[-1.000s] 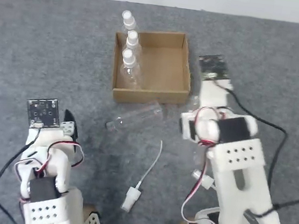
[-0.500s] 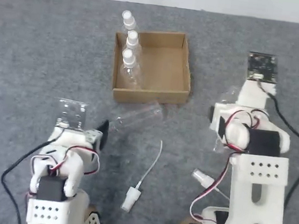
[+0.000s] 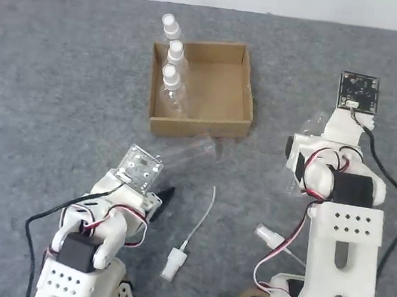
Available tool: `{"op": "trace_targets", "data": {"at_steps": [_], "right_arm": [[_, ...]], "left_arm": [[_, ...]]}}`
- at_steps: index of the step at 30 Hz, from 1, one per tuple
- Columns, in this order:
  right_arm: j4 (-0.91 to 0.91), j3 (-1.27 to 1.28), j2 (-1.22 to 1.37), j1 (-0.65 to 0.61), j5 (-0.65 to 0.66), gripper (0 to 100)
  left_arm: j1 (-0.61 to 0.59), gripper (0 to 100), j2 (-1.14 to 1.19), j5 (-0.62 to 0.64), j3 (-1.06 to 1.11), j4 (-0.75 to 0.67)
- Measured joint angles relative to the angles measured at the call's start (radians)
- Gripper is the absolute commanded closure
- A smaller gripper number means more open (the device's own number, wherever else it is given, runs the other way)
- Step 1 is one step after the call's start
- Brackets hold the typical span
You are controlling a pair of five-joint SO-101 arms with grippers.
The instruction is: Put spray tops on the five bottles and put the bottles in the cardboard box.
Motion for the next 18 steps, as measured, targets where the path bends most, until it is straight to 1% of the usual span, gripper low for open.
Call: {"op": "trace_targets", "data": {"at_steps": [8, 18], "right_arm": [[-0.002, 0.0, 0.0, -0.002, 0.0, 99.1], [-0.002, 0.0, 0.0, -0.002, 0.0, 99.1]], "left_arm": [[0.143, 76, 0.0, -0.018, 0.0, 0.006], [0.218, 76, 0.017, -0.018, -0.002, 0.018]]}}
